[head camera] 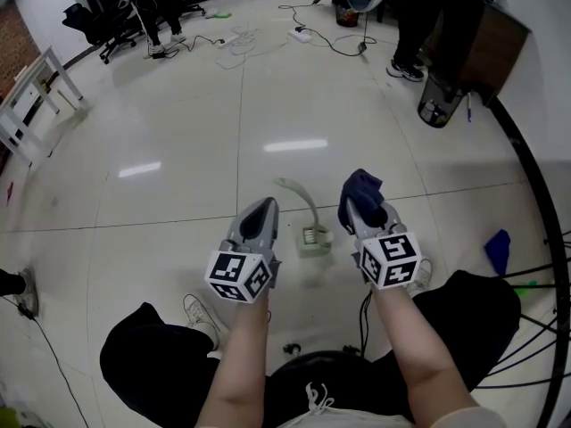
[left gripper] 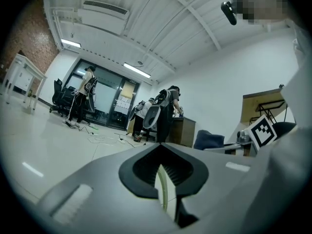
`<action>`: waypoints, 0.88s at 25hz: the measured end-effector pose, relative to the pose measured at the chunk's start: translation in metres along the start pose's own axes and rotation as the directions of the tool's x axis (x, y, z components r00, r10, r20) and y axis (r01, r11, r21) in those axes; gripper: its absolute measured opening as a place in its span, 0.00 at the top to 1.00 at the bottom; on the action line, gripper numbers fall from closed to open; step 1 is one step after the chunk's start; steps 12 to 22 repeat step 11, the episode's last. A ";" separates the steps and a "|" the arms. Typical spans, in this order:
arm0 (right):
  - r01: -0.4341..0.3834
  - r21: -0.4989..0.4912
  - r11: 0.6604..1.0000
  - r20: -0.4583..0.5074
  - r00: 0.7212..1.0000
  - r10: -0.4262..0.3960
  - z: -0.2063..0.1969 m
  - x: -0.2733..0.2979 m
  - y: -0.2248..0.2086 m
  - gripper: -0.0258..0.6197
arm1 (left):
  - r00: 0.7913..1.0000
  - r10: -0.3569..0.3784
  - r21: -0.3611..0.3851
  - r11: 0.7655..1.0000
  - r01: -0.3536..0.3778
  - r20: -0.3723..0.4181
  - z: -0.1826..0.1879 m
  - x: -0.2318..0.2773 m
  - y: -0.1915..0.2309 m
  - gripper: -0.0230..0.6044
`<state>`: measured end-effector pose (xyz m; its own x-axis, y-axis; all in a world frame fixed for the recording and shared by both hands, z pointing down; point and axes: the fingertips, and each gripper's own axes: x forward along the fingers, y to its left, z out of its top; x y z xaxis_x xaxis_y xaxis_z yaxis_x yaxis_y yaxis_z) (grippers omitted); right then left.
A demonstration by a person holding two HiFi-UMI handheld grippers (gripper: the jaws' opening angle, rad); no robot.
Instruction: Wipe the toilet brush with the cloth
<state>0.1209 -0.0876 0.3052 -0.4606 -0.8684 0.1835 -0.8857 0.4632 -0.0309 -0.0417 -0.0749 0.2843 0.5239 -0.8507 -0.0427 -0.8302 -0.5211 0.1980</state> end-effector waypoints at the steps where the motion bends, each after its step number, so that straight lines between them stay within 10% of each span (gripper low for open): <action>1: 0.001 0.001 1.000 0.003 1.000 -0.001 0.000 0.000 0.000 0.87 | 1.000 -0.012 0.002 1.000 0.012 0.006 0.001 0.000 -0.003 0.95; 22: -0.018 0.005 1.000 -0.017 1.000 0.018 0.000 0.001 0.004 0.87 | 0.999 -0.036 0.033 0.999 0.037 -0.005 0.003 -0.003 -0.012 0.95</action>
